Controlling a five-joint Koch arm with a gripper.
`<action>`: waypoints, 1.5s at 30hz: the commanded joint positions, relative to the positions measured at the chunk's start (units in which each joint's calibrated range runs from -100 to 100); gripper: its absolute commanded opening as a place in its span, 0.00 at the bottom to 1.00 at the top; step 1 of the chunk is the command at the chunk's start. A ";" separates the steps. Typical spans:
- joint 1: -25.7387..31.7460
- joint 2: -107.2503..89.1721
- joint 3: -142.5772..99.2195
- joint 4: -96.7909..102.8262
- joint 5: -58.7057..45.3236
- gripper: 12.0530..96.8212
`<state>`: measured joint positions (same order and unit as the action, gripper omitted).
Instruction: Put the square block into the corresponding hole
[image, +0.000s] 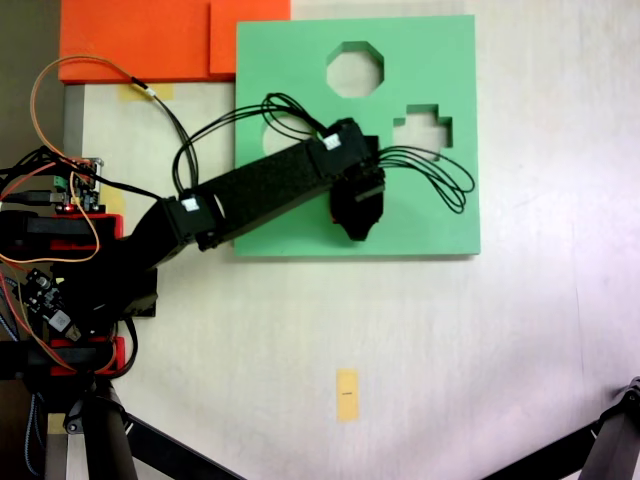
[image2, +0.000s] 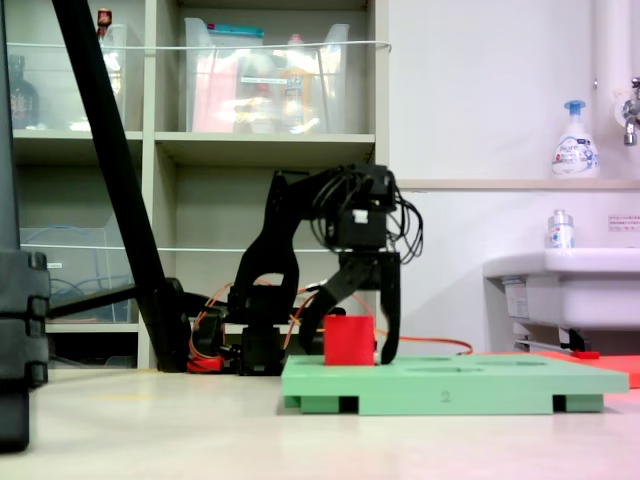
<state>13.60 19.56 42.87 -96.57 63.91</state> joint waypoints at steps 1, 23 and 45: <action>-0.44 -4.90 0.20 -3.43 -0.49 0.61; -5.32 -93.58 -0.10 -3.43 -37.31 0.55; -11.92 -119.56 -133.10 99.41 -51.04 0.48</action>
<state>1.44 -99.59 -81.58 -28.44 16.24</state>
